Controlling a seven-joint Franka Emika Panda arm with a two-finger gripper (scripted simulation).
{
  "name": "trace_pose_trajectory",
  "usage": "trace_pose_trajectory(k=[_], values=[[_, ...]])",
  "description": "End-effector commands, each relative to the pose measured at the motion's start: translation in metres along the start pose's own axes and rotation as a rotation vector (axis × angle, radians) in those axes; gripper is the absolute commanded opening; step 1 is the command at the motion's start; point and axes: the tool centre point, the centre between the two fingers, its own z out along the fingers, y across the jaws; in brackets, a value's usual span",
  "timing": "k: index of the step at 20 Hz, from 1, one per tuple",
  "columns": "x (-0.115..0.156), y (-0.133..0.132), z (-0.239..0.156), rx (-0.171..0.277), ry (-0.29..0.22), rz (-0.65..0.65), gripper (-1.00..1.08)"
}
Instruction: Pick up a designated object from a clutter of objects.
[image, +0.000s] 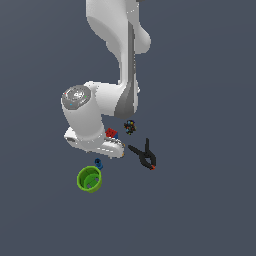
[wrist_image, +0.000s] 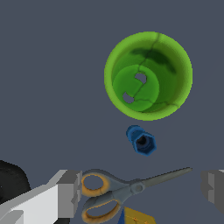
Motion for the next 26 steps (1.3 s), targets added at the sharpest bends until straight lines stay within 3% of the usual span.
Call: trace_pose_trajectory(k=[1, 15, 26], values=[[0.004, 0.007, 0.015, -0.004, 0.003, 0.011, 1.0], [0.007, 0.019, 0.043, -0.01, 0.004, 0.028, 1.0], [0.008, 0.02, 0.087, -0.01, 0.005, 0.029, 1.0]])
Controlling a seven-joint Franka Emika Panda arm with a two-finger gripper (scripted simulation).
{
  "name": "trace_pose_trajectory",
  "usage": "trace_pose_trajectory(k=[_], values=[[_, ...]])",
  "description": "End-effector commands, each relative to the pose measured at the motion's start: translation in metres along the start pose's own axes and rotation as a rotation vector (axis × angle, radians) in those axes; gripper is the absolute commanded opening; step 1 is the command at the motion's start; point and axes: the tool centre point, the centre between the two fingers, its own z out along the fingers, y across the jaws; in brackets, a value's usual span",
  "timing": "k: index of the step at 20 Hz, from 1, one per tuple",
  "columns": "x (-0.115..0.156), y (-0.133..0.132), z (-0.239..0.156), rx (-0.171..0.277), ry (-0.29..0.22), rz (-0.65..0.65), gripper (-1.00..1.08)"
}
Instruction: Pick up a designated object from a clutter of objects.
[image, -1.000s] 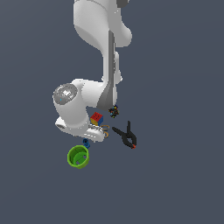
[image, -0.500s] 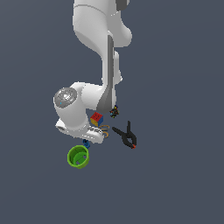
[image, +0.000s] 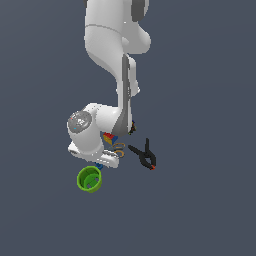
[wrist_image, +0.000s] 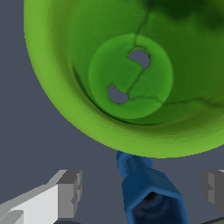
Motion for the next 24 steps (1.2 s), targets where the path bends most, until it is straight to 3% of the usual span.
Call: trace_pose_trajectory(k=[1, 2, 3, 16, 24], values=[[0.001, 0.0, 0.004, 0.0, 0.002, 0.0, 1.0], [0.001, 0.0, 0.004, 0.0, 0.002, 0.0, 1.0], [0.001, 0.0, 0.004, 0.0, 0.002, 0.0, -1.0], [0.001, -0.002, 0.002, 0.0, 0.002, 0.0, -1.0], [-0.006, -0.029, -0.029, 0.0, 0.002, 0.0, -1.0]])
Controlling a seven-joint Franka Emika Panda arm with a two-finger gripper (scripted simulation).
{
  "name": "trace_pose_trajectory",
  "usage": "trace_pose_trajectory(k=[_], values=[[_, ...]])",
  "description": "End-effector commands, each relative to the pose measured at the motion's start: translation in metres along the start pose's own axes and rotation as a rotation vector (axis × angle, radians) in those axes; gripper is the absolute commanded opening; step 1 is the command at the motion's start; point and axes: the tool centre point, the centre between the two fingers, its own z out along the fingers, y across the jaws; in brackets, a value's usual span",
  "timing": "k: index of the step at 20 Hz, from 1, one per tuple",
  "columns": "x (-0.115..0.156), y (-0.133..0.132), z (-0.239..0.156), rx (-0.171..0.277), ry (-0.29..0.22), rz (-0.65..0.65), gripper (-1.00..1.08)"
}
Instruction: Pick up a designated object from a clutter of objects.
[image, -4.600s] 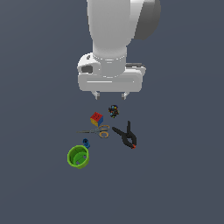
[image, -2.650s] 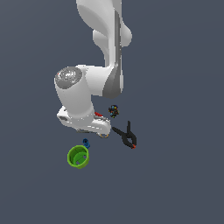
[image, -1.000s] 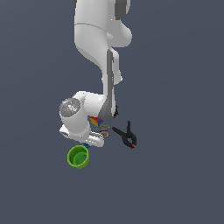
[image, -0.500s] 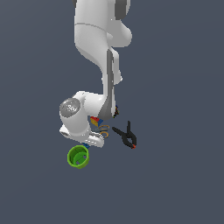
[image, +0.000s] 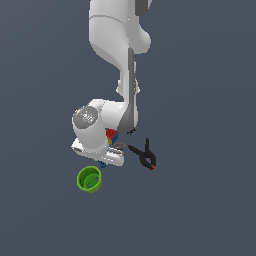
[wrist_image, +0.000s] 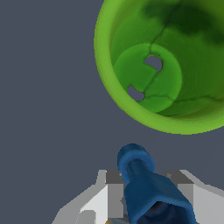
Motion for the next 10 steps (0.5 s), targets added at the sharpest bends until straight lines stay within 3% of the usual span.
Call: trace_pose_trajectory(k=[1, 10], values=[[-0.003, -0.013, -0.015, 0.0, 0.001, -0.001, -1.0], [-0.019, -0.083, -0.095, -0.001, 0.002, -0.001, -1.0]])
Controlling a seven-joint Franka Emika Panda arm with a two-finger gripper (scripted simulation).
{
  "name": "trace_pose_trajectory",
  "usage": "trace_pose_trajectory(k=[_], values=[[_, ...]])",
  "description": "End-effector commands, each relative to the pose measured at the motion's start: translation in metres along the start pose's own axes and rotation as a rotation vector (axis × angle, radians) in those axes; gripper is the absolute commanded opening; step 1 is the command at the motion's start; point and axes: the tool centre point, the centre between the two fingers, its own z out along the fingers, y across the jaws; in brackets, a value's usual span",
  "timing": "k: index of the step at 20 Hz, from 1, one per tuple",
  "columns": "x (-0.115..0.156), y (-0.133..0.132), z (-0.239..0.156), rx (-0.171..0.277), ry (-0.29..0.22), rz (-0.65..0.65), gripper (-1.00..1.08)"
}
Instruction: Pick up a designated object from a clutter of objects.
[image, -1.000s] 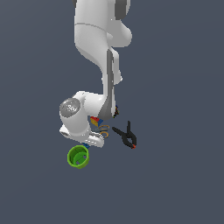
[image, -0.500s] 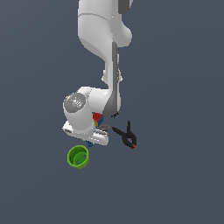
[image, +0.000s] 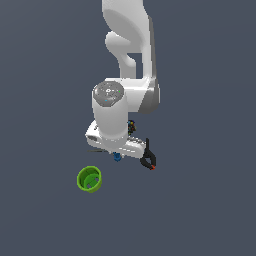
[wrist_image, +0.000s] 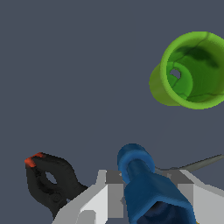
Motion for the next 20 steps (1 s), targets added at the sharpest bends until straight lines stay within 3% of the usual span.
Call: trace_pose_trajectory(k=[1, 14, 20], values=[[-0.005, -0.021, -0.025, -0.001, 0.0, 0.0, -1.0], [-0.027, -0.129, -0.15, -0.001, 0.001, 0.0, -1.0], [-0.032, -0.166, -0.191, 0.0, 0.0, 0.0, -1.0]])
